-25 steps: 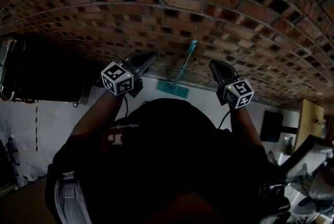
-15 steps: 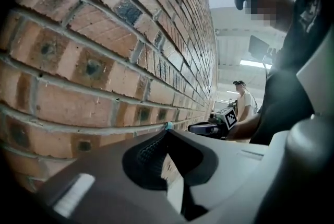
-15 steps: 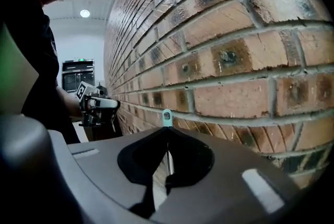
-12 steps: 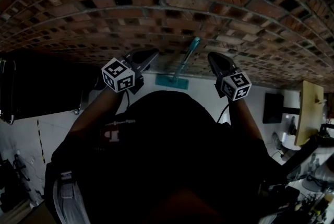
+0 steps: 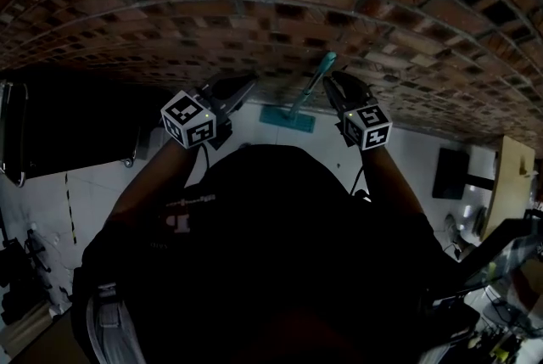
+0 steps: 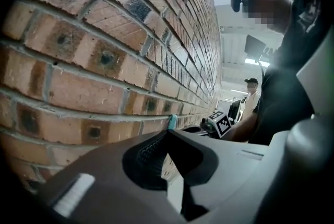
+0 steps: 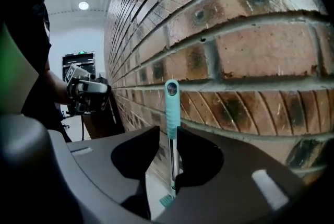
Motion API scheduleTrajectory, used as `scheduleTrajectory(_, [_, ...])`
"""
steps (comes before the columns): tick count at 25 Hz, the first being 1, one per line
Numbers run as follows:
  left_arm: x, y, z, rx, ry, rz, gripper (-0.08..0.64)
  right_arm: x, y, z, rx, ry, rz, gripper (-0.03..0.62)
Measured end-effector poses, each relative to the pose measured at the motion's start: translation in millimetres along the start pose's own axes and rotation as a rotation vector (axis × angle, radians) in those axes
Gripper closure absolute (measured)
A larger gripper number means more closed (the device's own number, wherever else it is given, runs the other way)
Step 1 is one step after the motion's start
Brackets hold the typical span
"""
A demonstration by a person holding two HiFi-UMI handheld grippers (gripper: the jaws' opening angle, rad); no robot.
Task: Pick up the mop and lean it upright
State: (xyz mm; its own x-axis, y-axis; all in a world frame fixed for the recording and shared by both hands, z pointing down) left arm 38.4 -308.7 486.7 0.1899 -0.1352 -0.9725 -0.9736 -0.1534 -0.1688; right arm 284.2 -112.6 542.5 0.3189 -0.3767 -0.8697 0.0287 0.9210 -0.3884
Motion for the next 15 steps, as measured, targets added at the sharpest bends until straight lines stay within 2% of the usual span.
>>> scheduleTrajectory(15, [-48,3,-6,-0.003,0.056,-0.068,0.566,-33,-39,11,-0.109,-0.064,-0.071,0.448])
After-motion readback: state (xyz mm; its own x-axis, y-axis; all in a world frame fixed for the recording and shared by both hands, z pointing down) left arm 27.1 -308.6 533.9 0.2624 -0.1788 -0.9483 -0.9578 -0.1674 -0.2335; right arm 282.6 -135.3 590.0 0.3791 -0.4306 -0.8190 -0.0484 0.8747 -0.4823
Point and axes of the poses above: the fingertips, and each gripper's own axes: y backward along the fingers, z to its right, x out of its top, the point moved 10 cm from there along y, backward along the fingers, and after that the axes turned 10 degrees about -y, right-handed, at the moved point
